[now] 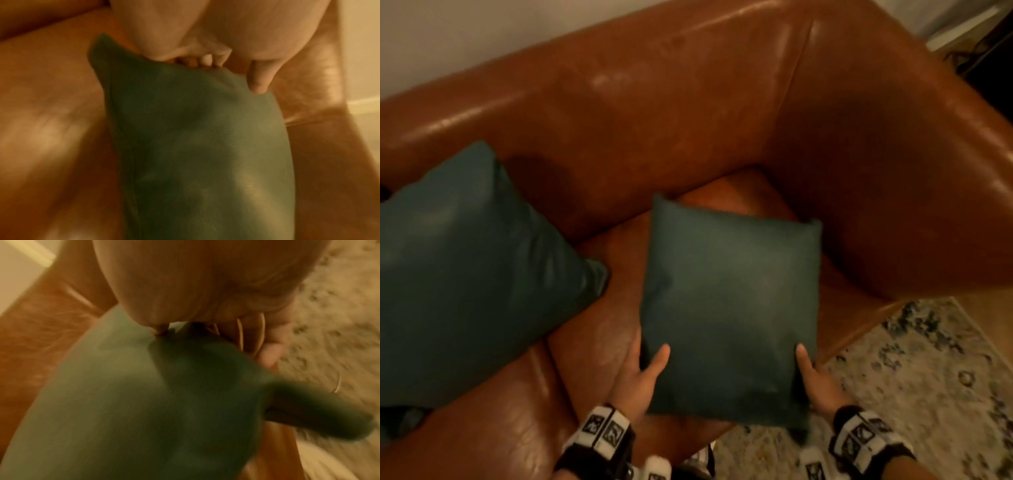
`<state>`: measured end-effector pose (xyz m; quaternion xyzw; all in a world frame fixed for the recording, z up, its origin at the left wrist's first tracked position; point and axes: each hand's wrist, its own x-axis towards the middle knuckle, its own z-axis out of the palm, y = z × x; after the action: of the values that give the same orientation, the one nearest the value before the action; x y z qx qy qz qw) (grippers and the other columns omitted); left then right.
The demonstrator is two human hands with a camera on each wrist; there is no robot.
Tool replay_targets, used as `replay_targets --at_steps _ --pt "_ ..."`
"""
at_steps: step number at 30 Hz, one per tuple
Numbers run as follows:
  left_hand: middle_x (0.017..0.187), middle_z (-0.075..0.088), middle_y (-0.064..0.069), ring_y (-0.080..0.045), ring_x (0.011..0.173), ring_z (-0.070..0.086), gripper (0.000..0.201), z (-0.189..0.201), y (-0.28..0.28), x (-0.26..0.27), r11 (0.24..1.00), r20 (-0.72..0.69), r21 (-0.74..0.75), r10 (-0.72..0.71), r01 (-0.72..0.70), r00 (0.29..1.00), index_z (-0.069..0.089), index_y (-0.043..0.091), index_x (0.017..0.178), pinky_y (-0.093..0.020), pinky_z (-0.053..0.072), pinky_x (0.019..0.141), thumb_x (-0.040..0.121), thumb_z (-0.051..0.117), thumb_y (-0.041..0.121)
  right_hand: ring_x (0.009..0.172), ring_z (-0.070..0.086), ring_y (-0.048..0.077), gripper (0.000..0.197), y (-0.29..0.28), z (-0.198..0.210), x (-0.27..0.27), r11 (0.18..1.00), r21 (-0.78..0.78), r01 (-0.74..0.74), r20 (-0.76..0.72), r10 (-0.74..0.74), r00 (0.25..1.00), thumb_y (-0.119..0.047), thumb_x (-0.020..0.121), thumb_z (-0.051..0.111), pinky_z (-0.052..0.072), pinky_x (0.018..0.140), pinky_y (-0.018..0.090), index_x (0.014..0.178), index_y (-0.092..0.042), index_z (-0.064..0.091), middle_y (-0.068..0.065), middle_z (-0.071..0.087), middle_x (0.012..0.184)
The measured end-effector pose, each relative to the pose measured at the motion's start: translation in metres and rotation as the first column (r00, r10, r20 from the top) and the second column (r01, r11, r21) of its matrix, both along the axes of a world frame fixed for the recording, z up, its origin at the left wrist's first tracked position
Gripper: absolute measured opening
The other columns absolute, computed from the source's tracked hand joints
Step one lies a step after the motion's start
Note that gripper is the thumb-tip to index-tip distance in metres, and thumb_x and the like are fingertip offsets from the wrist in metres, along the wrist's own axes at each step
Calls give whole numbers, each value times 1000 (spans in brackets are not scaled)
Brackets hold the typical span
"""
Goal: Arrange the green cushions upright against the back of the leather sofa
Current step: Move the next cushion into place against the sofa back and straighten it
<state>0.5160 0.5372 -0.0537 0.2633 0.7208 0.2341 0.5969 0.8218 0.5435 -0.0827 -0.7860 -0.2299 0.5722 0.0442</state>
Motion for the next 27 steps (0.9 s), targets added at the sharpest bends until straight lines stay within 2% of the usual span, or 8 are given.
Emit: replay_targets --at_steps 5,7,9,11,14,19,23,27 --pt "150 45 -2 -24 140 37 83 -5 57 -62 941 -578 -119 -325 317 749 50 27 137 -37 21 119 73 31 76 113 60 34 103 -52 -35 -60 858 -193 476 -209 -510 834 -76 56 57 51 92 52 138 -15 48 12 60 131" --pt "149 45 -10 -30 138 39 67 -18 63 -81 967 -448 -198 -235 160 863 50 21 138 -38 28 115 87 39 62 102 61 32 85 -52 -31 -70 787 -141 600 -207 -617 760 -62 70 60 52 79 45 136 -11 50 12 64 118" --pt "136 56 -14 -34 122 55 51 -25 62 -85 943 -64 -189 267 -275 962 50 18 136 -42 51 88 89 56 38 99 61 34 73 -45 -19 -65 790 -63 610 -184 -610 771 -57 72 66 52 76 44 130 -14 54 12 64 114" --pt "126 60 -13 -31 107 61 47 -24 49 -82 764 208 -225 644 -605 736 49 18 133 -43 55 77 88 61 17 99 62 34 85 -42 -3 -57 825 -32 564 -175 -560 810 -67 48 78 52 82 45 118 -23 58 10 65 110" --pt "131 58 -19 -34 121 57 48 -23 28 -81 662 298 -230 746 -714 596 46 14 135 -50 44 105 89 59 9 91 60 32 59 -34 29 -45 941 -20 339 -93 -339 936 -48 80 67 48 82 44 128 -16 52 9 63 105" --pt "101 68 -4 -27 101 64 34 -19 48 -84 836 -56 -105 536 -539 842 68 17 114 -31 48 94 83 64 5 101 61 38 53 22 63 7 926 131 -353 466 257 847 -37 82 70 47 86 43 122 -8 51 21 63 118" --pt "114 72 -6 -28 111 63 29 -15 72 -95 933 -422 -49 305 -358 854 74 18 106 -29 45 95 80 69 28 122 53 43 73 100 61 51 897 86 -433 552 319 771 -46 82 67 45 99 49 139 -10 38 23 52 139" --pt "121 69 -12 -35 116 59 39 -22 76 -101 864 -444 -61 425 -500 789 72 13 111 -34 43 99 83 65 40 129 47 41 81 149 45 71 919 28 -393 468 335 817 -62 79 60 42 104 50 144 -21 34 14 43 150"
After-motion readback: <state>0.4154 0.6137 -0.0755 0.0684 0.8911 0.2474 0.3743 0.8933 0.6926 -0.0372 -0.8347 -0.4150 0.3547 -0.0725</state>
